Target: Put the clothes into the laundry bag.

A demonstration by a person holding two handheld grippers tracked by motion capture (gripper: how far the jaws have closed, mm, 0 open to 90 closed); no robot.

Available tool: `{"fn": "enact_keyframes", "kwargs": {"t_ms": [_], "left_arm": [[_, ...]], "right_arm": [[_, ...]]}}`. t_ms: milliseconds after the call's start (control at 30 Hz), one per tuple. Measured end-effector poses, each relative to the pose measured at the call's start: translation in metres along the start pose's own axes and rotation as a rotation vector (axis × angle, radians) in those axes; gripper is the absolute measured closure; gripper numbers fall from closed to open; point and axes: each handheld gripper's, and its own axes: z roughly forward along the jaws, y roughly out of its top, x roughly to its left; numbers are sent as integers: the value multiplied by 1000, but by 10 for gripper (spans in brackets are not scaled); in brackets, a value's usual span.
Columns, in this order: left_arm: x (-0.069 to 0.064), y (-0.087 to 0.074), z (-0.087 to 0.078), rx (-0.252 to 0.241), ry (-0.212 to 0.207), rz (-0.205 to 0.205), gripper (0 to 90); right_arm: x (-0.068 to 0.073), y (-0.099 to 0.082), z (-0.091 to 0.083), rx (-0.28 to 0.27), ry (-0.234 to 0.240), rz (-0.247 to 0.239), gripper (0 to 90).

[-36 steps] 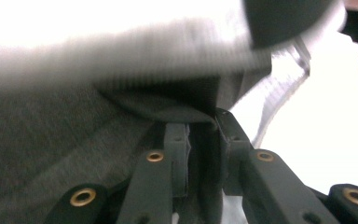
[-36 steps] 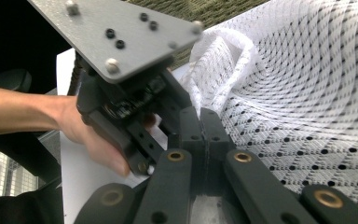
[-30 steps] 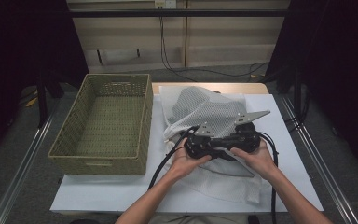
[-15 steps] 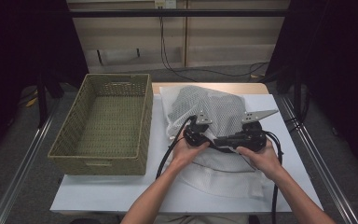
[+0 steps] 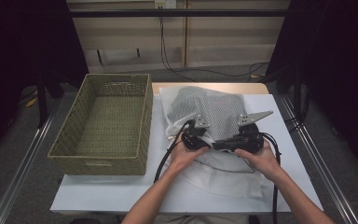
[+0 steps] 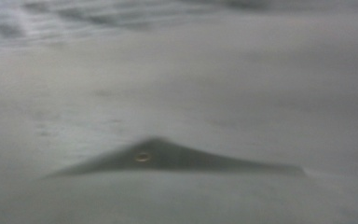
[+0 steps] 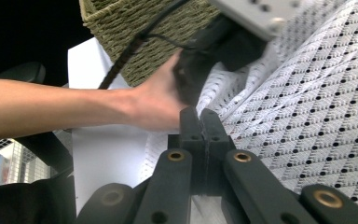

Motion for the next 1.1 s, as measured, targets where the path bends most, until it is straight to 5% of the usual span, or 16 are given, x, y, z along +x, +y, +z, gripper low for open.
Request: {"fn": "enact_keyframes", "kwargs": {"t_ms": [367, 533, 600, 767, 967, 1100], "left_arm": [[-13, -9, -53, -29, -78, 49, 546], [-14, -17, -77, -48, -31, 100, 497], [-13, -25, -84, -47, -34, 89, 474], [-13, -46, -96, -5, -62, 73, 407], [-25, -64, -120, 76, -67, 135, 335], [-28, -82, -128, 79, -65, 137, 325]], "right_arm": [[-3, -1, -3, -2, -21, -2, 898], [-3, 0, -1, 1, -26, -5, 898], [-3, 0, -1, 2, -26, -5, 898], [-4, -2, 1, 12, -31, -2, 897], [-2, -2, 2, 19, -37, -9, 897], [-3, -3, 4, 27, -37, -9, 896]]}}
